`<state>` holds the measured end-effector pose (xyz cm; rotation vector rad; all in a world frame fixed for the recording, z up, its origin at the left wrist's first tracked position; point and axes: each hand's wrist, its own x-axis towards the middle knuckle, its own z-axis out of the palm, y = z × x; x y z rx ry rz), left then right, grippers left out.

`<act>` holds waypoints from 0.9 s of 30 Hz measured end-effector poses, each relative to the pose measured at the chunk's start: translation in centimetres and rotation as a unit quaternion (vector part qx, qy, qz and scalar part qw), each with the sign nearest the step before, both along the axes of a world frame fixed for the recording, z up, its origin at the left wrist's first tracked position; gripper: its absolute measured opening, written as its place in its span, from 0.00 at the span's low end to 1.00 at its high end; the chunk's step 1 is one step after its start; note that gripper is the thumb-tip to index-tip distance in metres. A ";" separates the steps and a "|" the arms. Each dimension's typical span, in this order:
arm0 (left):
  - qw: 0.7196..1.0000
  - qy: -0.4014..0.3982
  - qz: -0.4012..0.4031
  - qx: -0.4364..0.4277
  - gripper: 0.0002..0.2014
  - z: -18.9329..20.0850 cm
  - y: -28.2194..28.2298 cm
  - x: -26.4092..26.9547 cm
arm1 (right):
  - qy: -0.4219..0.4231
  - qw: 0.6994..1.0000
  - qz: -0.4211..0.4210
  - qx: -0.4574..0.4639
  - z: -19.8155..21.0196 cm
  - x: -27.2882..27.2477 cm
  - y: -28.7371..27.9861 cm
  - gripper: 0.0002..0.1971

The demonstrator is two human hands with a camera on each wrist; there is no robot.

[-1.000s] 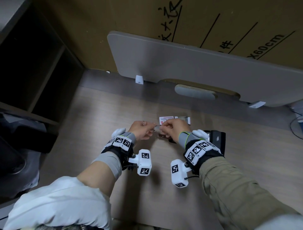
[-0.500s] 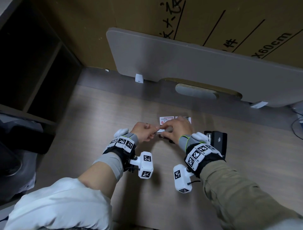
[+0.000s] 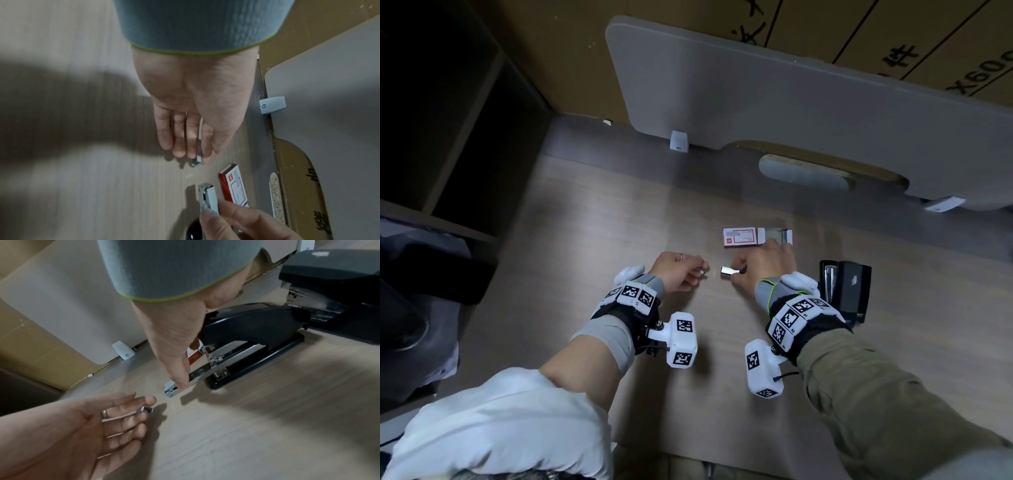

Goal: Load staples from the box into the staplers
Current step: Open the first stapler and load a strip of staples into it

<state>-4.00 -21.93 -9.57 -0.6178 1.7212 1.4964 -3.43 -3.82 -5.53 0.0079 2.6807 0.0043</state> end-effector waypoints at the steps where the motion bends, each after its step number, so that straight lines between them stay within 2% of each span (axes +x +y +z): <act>1: 1.000 -0.002 -0.003 0.001 0.14 -0.1 0.1 0.0 | 0.000 1.000 -0.005 -0.006 0.0 0.0 0.1 0.08; 10: 0.998 -0.022 -0.051 0.012 0.07 -0.1 1.3 -0.1 | -0.014 0.999 -0.022 -0.025 0.0 0.1 0.9 0.06; 20: 0.998 -0.021 -0.060 0.014 0.08 0.0 1.6 0.1 | -0.013 1.000 -0.005 -0.023 -1.1 -0.1 0.2 0.08; 27: 0.999 -0.009 -0.043 0.007 0.07 0.9 1.1 -0.1 | -0.022 0.999 -0.012 -0.035 0.1 -0.2 0.9 0.21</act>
